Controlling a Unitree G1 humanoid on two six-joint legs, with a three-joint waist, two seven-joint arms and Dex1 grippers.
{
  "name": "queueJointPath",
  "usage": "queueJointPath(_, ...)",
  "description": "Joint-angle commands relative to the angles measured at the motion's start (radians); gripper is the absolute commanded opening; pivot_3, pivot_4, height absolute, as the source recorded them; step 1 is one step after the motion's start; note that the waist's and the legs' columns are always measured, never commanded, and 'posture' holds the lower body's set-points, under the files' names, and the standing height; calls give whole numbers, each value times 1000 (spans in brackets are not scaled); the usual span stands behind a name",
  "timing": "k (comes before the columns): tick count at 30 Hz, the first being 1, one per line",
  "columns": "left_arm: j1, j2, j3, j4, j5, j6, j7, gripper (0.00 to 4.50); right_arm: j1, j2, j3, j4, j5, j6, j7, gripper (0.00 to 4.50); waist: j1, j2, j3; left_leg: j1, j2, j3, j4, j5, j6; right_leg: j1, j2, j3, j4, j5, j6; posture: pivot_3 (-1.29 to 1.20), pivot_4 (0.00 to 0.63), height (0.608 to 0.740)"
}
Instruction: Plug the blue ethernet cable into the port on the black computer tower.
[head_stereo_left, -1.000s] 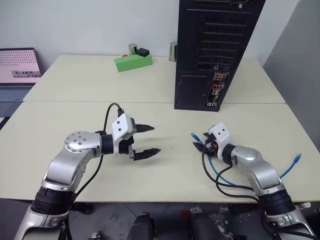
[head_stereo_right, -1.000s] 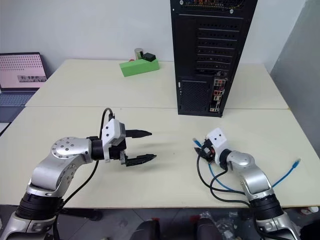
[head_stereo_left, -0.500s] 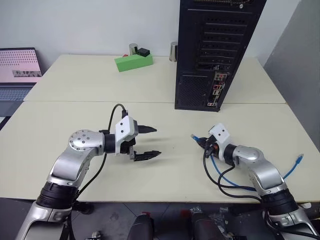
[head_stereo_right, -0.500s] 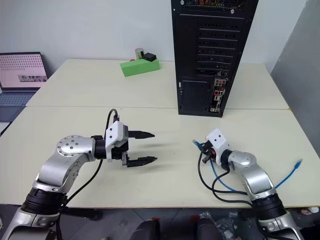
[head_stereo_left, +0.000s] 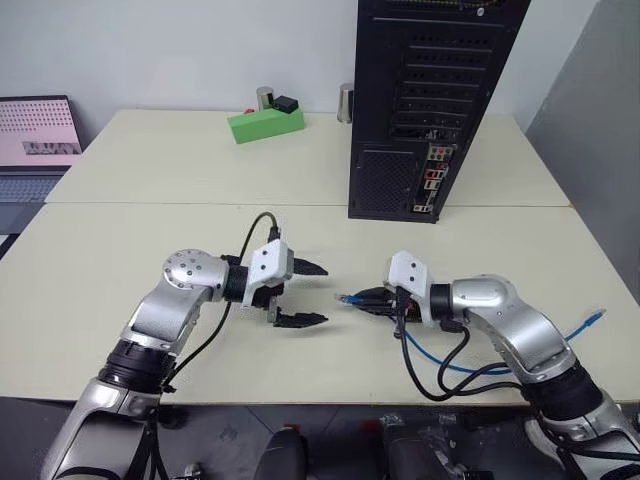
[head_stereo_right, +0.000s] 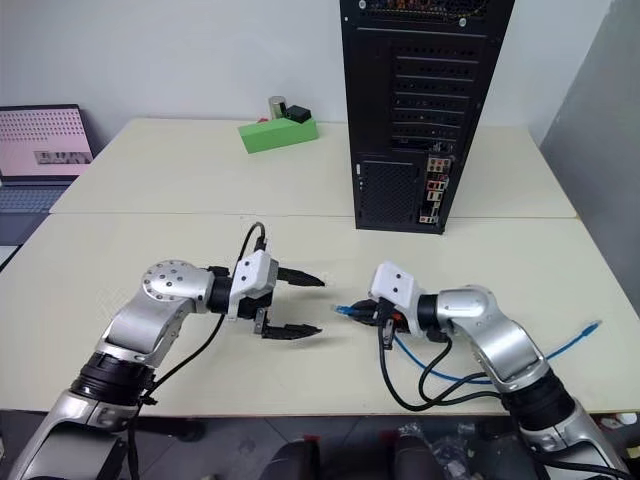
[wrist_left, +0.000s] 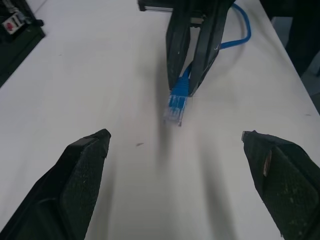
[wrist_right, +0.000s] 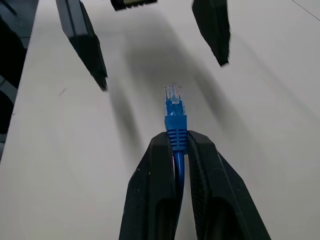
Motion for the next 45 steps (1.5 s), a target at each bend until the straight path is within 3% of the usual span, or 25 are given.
queueJointPath(1,-28,-15,-5,5,6,-32,-13,4500,-29,15,17,-50,8,1,12,107,0,0,0,0,0,0,0,0,0,0,0,0,0,0,0,0,150,740)
queueJointPath(5,-33,-20,-13,13,1,-35,-41,4500,-35,24,33,-57,1,2,10,107,-1,0,0,0,0,0,0,0,0,0,0,0,0,0,0,0,150,740)
queueJointPath(13,-41,-22,-20,23,8,-36,-72,2621,-36,29,38,-65,-3,8,8,92,-1,0,0,0,0,0,0,0,0,0,0,0,0,0,0,0,150,740)
queueJointPath(24,-44,-16,-23,43,40,-71,-73,435,-35,22,37,-80,1,24,10,91,-1,0,0,0,0,0,0,0,0,0,0,0,0,0,0,0,150,740)
queueJointPath(29,-40,-17,-25,50,51,-93,-71,316,-37,18,41,-77,-2,19,16,90,0,0,0,0,0,0,0,0,0,0,0,0,0,0,0,0,150,740)
queueJointPath(31,-36,-16,-25,57,56,-110,-70,316,-37,9,41,-76,1,14,29,794,0,0,0,0,0,0,0,0,0,0,0,0,0,0,0,0,150,740)
queueJointPath(38,19,-29,-14,53,57,-204,-54,315,-17,-83,-47,-93,56,35,83,2421,0,0,0,0,0,0,0,0,0,0,0,0,0,0,0,0,150,740)
queueJointPath(45,33,-78,-6,104,128,-526,39,315,29,-67,-184,-112,221,199,48,4030,2,0,0,0,0,0,0,0,0,0,0,0,0,0,0,0,150,740)
